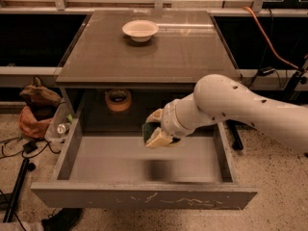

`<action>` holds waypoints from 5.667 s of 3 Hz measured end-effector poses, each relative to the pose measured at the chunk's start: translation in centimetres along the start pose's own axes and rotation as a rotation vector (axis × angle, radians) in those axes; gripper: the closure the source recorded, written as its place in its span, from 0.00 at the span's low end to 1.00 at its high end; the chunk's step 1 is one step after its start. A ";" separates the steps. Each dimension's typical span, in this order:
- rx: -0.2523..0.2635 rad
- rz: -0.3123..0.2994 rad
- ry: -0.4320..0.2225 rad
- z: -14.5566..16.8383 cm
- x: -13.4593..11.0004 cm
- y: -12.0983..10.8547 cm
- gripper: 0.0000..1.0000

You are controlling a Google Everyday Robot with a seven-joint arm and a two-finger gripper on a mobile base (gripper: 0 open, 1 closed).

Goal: Pick sponge from top drawer and place on counter

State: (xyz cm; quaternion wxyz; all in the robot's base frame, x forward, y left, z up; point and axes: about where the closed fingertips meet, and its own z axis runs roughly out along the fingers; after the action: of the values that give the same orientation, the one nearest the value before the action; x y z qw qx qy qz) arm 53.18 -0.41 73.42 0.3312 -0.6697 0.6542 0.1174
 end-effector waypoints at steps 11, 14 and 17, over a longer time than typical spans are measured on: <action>0.098 -0.193 -0.130 -3.4 -5.0 -26.6 1.00; 0.034 -0.154 -0.157 -2.6 -4.6 -26.6 0.85; 0.034 -0.154 -0.157 -2.6 -4.6 -26.6 0.15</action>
Offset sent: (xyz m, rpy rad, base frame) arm 0.0737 -0.0159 0.1767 -0.1354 -0.4034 0.0423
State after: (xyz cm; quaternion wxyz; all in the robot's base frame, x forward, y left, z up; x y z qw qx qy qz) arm 77.33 -0.35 85.81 0.4009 -0.7011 0.5747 0.1324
